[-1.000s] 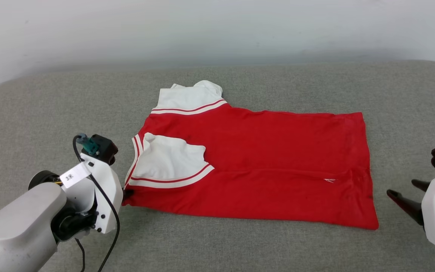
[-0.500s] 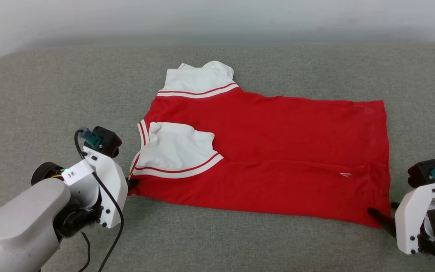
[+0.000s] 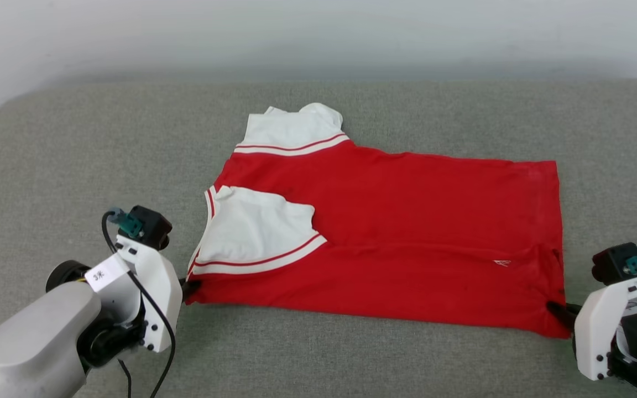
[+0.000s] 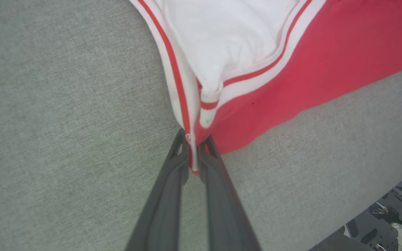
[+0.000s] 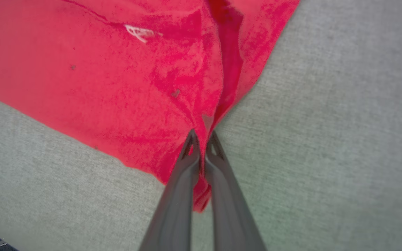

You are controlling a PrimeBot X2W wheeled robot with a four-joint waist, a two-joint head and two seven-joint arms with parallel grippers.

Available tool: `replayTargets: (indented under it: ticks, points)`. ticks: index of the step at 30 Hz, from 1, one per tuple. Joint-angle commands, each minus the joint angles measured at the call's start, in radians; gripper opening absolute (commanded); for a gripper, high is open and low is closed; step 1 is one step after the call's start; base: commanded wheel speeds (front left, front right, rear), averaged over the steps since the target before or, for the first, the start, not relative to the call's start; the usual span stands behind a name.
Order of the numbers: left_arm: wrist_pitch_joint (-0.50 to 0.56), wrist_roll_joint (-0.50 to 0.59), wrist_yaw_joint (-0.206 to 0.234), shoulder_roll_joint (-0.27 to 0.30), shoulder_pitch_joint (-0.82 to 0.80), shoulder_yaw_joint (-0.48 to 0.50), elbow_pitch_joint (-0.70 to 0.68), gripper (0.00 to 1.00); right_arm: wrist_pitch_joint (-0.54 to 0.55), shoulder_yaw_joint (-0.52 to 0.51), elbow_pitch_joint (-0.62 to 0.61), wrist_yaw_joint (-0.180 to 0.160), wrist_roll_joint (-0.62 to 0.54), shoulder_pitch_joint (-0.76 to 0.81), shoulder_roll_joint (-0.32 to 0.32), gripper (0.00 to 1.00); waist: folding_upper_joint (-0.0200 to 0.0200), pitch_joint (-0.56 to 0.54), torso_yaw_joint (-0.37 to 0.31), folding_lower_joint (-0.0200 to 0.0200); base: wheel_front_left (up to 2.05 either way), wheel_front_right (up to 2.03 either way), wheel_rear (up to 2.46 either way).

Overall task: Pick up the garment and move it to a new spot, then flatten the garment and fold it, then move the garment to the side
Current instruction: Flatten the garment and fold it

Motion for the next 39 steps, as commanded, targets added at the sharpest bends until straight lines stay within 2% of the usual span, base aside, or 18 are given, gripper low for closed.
replayTargets:
  ticks: [1, 7, 14, 20, 27, 28, 29, 30, 34, 39]
  points:
    - [-0.007, -0.004, 0.002, 0.010, 0.021, 0.003, -0.005, 0.00, -0.011, 0.000, -0.007, -0.002, 0.012, 0.019, -0.017, 0.00, 0.0000, -0.023, -0.001, 0.0000, 0.00, 0.00, 0.00]
    - [-0.025, -0.016, 0.022, 0.050, 0.080, 0.000, -0.061, 0.00, -0.022, -0.005, -0.081, -0.002, 0.052, 0.058, -0.074, 0.00, 0.0000, -0.070, -0.001, 0.0000, 0.00, 0.00, 0.00]
    - [-0.039, -0.042, 0.069, 0.086, 0.163, -0.009, -0.131, 0.00, 0.034, -0.045, -0.152, -0.002, 0.083, 0.129, -0.124, 0.00, 0.0000, -0.080, -0.003, 0.0000, 0.00, 0.00, 0.00]
    - [-0.039, -0.061, 0.081, 0.073, 0.200, -0.020, -0.116, 0.00, 0.065, -0.073, -0.129, -0.002, 0.071, 0.167, -0.097, 0.00, 0.0000, -0.053, -0.005, 0.0000, 0.00, 0.00, 0.00]
    - [-0.046, -0.068, 0.064, 0.041, 0.215, -0.029, -0.049, 0.00, 0.037, -0.068, -0.064, -0.002, 0.044, 0.171, -0.045, 0.00, 0.0000, -0.042, -0.007, 0.0000, 0.00, 0.00, 0.00]
    - [-0.053, -0.067, 0.064, 0.039, 0.216, -0.026, -0.041, 0.25, 0.026, -0.068, -0.063, -0.002, 0.045, 0.171, -0.040, 0.13, 0.0000, -0.045, -0.007, 0.0000, 0.00, 0.00, 0.00]
    - [-0.061, -0.059, 0.064, 0.038, 0.213, -0.025, -0.035, 1.00, 0.013, -0.071, -0.063, -0.002, 0.041, 0.171, -0.038, 0.42, 0.0000, -0.050, -0.007, 0.0000, 0.00, 0.00, 0.00]
    - [-0.070, -0.055, 0.065, 0.039, 0.209, -0.023, -0.031, 1.00, -0.005, -0.076, -0.066, -0.002, 0.034, 0.170, -0.040, 1.00, 0.0000, -0.056, -0.006, 0.0000, 0.00, 0.00, 0.00]
    - [-0.101, -0.032, 0.070, 0.049, 0.192, -0.016, -0.043, 1.00, -0.080, -0.107, -0.090, -0.002, 0.017, 0.183, -0.038, 1.00, 0.0000, -0.086, -0.008, 0.0000, 0.00, 0.00, 0.00]
    - [-0.183, 0.022, 0.097, 0.076, 0.153, 0.017, -0.082, 1.00, -0.223, -0.206, -0.153, -0.002, -0.062, 0.196, -0.010, 1.00, 0.0000, -0.115, -0.019, 0.0000, 0.00, 0.00, 0.00]
